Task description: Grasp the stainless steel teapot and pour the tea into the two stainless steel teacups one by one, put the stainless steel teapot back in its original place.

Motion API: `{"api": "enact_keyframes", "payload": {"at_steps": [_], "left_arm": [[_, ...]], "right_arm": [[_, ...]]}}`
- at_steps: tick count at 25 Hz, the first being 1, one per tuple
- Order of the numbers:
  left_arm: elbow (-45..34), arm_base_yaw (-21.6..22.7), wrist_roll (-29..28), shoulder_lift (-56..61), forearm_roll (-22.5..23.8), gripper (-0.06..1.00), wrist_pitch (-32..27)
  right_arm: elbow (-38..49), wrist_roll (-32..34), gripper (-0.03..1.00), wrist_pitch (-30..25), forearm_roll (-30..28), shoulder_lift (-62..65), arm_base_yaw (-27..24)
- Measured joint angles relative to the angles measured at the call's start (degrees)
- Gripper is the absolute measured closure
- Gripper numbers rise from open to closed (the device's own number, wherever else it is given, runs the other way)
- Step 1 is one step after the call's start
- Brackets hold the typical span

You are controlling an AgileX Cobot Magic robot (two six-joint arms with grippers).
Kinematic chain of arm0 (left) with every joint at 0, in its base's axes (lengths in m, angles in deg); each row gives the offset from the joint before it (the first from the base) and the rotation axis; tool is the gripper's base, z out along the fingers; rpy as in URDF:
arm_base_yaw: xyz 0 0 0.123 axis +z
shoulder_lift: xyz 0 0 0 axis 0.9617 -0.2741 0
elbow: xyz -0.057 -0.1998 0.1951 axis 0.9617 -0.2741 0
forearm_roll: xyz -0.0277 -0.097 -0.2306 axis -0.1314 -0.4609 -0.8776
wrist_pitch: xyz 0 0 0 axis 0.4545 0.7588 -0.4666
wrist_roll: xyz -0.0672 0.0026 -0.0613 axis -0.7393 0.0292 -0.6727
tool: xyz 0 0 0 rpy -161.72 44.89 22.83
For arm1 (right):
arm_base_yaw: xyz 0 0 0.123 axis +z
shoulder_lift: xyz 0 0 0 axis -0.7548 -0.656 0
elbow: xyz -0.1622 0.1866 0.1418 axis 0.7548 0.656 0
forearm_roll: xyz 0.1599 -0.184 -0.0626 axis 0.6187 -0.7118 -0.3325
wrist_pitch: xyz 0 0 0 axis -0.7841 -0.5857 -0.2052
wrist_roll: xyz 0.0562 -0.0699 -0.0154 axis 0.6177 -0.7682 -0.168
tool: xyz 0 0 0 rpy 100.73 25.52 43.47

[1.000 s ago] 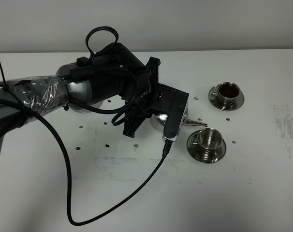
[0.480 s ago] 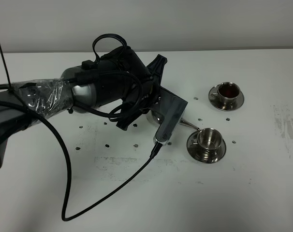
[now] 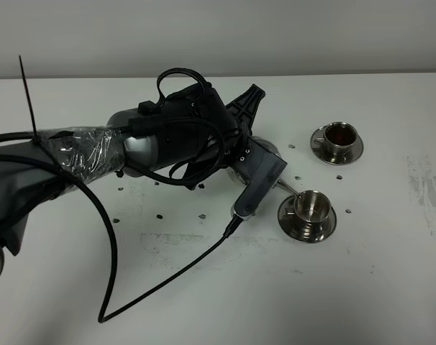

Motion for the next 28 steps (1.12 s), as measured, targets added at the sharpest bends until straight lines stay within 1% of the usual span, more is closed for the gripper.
{"api": "enact_keyframes", "payload": {"at_steps": [6,9,12,18,28], "left_arm": [[0.0,-1.02,0.0,-0.07,3.52,0.75,1.88],[0.0,-1.42,-0.06,-0.07,6.38,0.75,1.95],[0.0,-1.48,-0.17,-0.07,8.05,0.75,2.16],[0.0,-1.48,-0.1,-0.07,9.23,0.75,2.54],[0.0,-1.94,-0.15,-0.07,12.02,0.75,5.36]], "right_arm": [[0.0,0.0,0.66,0.0,0.0,0.0,0.0],[0.0,0.0,0.66,0.0,0.0,0.0,0.0],[0.0,0.0,0.66,0.0,0.0,0.0,0.0],[0.0,0.0,0.66,0.0,0.0,0.0,0.0],[0.0,0.0,0.66,0.0,0.0,0.0,0.0]]}}
